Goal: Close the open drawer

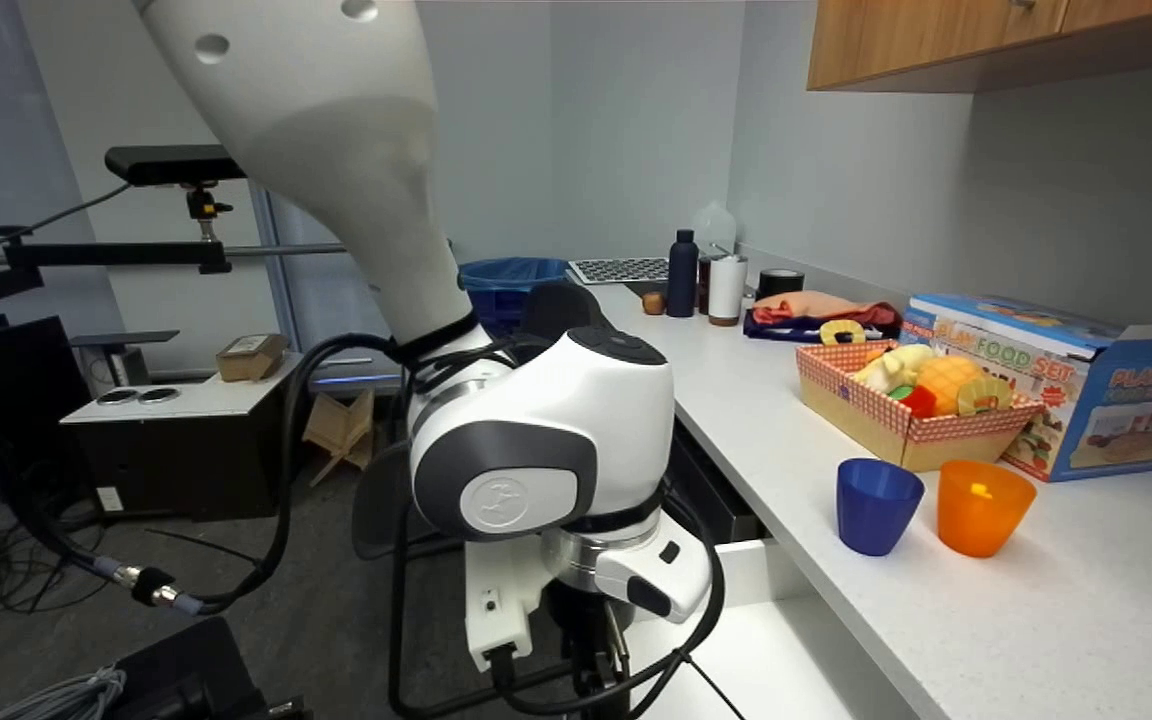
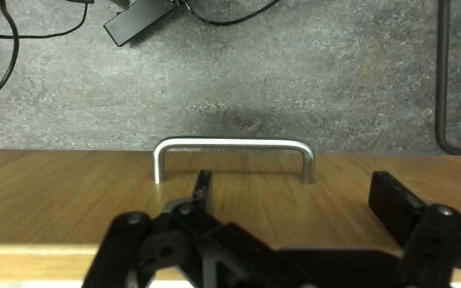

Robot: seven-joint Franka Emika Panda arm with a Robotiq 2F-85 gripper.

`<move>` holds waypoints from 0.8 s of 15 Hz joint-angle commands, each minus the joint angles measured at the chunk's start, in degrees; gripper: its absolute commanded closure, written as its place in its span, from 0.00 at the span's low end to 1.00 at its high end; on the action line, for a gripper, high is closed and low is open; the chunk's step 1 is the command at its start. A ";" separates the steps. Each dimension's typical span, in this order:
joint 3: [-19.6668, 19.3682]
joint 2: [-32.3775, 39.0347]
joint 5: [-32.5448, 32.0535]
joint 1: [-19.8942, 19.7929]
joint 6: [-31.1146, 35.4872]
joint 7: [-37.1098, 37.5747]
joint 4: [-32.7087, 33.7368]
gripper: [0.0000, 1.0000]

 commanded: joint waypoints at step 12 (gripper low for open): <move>-4.43 14.14 -3.05 -6.28 0.09 1.50 21.40 0.00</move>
